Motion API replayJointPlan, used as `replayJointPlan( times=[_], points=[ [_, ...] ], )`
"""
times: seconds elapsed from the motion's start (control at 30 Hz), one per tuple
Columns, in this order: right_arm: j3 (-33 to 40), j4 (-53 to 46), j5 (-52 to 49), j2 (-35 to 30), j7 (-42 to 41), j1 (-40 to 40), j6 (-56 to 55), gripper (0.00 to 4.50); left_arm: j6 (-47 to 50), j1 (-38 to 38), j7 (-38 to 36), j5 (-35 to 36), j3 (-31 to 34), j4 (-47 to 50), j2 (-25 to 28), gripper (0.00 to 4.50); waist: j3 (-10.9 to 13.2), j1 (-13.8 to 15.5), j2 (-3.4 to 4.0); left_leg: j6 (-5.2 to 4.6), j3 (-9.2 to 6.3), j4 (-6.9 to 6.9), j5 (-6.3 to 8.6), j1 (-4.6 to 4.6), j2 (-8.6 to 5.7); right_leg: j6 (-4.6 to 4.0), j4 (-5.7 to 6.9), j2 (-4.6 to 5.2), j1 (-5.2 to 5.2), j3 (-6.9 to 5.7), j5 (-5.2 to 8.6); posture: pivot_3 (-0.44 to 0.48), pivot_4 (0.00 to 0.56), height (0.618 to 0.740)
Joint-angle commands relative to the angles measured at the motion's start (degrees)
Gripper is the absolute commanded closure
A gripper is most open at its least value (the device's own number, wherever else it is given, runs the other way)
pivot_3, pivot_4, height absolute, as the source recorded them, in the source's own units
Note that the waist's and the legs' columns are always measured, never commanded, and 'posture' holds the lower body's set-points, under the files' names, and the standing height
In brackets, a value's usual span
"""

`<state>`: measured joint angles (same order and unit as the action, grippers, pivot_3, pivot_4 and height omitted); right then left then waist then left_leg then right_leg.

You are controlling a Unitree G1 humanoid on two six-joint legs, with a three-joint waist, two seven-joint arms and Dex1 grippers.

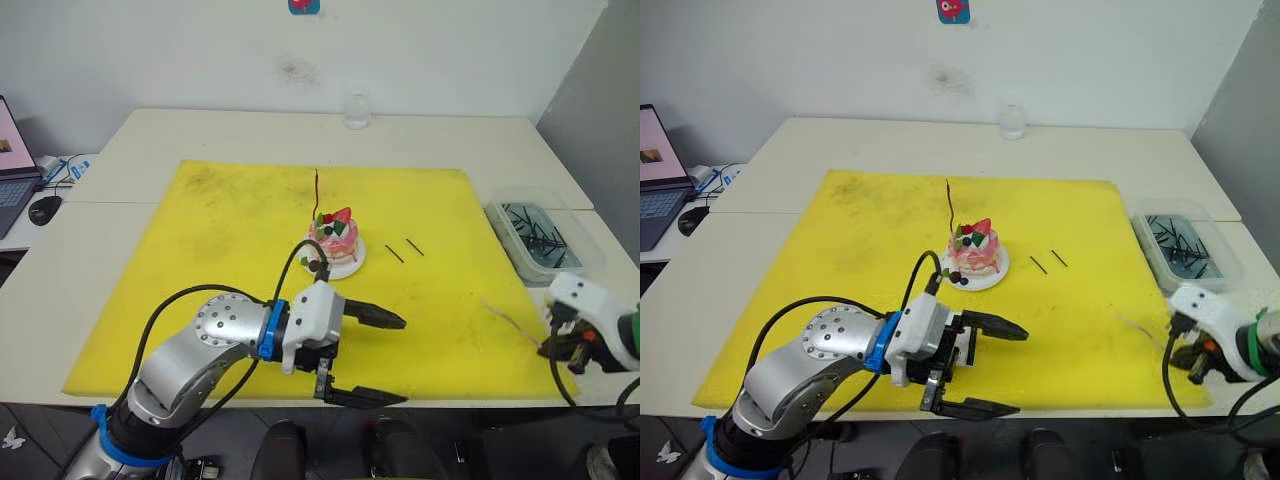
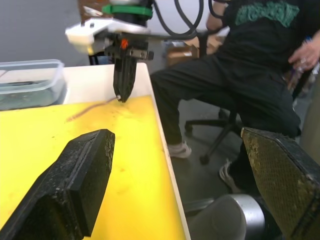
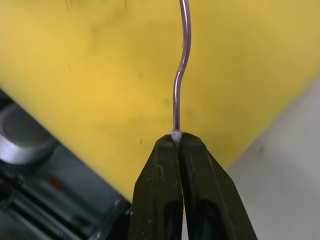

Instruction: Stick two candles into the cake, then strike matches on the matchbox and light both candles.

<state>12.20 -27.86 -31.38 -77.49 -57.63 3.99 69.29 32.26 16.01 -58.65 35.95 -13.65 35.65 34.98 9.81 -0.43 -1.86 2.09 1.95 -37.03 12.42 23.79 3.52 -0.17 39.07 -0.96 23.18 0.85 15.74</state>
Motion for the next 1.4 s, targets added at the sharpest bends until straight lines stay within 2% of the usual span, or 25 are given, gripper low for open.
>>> replayJointPlan(
  times=[0.03, 0.17, 0.23, 0.3, 0.43, 0.57, 0.77, 0.93, 1.17, 1.4],
  points=[
    [4.1, -0.8, -6.8, 7.6, 2.9, 10.2, 2.8, 4.47, 3.1, -1.8, 4.5, 4.4, 6.3, 2.9, 1.1, 0.00, 0.0, -0.1, -0.05, 0.00, 0.00, 0.01, 0.00, -0.02, 0.03, 0.00, 0.00, -0.02, 0.00, 0.01, 0.00, 0.000, 0.150, 0.729],
    [5.3, -2.2, -11.8, 24.7, 13.0, 22.5, 5.6, 4.47, 6.2, -4.2, 9.0, 7.5, 11.5, 4.1, 2.2, 0.00, 0.1, -0.6, -0.13, 0.00, -0.06, -0.01, 0.00, 0.01, 0.01, 0.01, 0.04, -0.05, 0.00, 0.00, -0.02, 0.000, 0.150, 0.729],
    [4.8, -3.1, -11.9, 35.2, 19.6, 26.5, 2.1, 4.47, 7.6, -5.6, 11.0, 9.4, 14.5, 4.5, 2.8, 0.00, 0.1, -0.9, -0.14, 0.01, -0.05, 0.02, -0.01, 0.02, 0.02, 0.01, 0.04, -0.05, 0.00, 0.02, -0.02, 0.000, 0.150, 0.729],
    [3.2, -3.8, -10.2, 44.9, 23.3, 27.5, -6.5, 4.47, 9.6, -6.6, 14.1, 13.1, 17.9, 4.2, 2.4, 0.00, 0.1, -1.1, -0.11, 0.02, -0.05, 0.03, -0.01, 0.06, 0.03, 0.01, 0.04, -0.04, 0.04, 0.02, -0.02, 0.000, 0.150, 0.729],
    [-6.2, -1.4, -0.9, 55.5, 25.5, 25.6, -24.6, 4.47, 10.7, -8.6, 16.5, 15.3, 21.8, 3.6, 3.2, 0.00, 0.1, -1.0, -0.11, 0.01, -0.07, 0.06, -0.01, 0.11, 0.08, 0.04, -0.01, -0.01, 0.05, -0.01, 0.00, 0.000, 0.150, 0.729],
    [-14.0, 7.6, 8.1, 62.8, 26.2, 23.6, -41.9, 4.47, 9.9, -8.8, 21.3, 17.9, 25.4, 4.1, 1.1, 0.00, 0.1, -1.0, -0.12, 0.01, 0.00, 0.02, -0.01, 0.10, 0.10, 0.05, -0.01, 0.06, 0.03, 0.04, 0.00, 0.000, 0.150, 0.729],
    [-18.4, 23.8, 15.9, 70.7, 26.7, 24.4, -60.9, 4.47, 7.7, -10.1, 23.2, 14.2, 26.7, 3.2, 1.7, 0.00, 0.1, -1.1, -0.11, -0.04, 0.02, -0.01, -0.04, 0.02, 0.08, 0.09, 0.08, 0.05, 0.02, 0.08, -0.09, 0.000, 0.150, 0.729],
    [-18.1, 33.9, 18.3, 74.0, 27.3, 26.1, -70.0, 4.47, 6.8, -9.3, 23.1, 13.2, 26.4, 1.7, 2.2, 0.00, 0.1, -1.1, -0.11, -0.03, 0.01, 0.03, -0.04, 0.01, 0.09, 0.05, 0.09, 0.04, 0.05, 0.06, -0.10, 0.000, 0.150, 0.729],
    [-18.2, 38.3, 19.2, 74.8, 27.2, 25.9, -74.1, 4.47, 6.8, -8.9, 21.4, 13.0, 26.1, 1.0, 3.9, 0.00, 0.1, -1.1, -0.11, -0.03, 0.03, 0.04, -0.04, 0.02, 0.15, 0.05, 0.07, 0.06, 0.05, 0.09, -0.09, 0.000, 0.150, 0.729],
    [-18.6, 38.1, 19.5, 74.8, 27.5, 24.5, -74.4, 4.47, 6.9, -8.2, 20.4, 13.2, 25.6, 0.5, 4.4, 0.00, 0.1, -1.1, -0.11, -0.03, 0.01, 0.04, -0.04, 0.02, 0.15, 0.04, 0.10, 0.07, 0.05, 0.07, -0.09, 0.000, 0.150, 0.729]
  ],
)
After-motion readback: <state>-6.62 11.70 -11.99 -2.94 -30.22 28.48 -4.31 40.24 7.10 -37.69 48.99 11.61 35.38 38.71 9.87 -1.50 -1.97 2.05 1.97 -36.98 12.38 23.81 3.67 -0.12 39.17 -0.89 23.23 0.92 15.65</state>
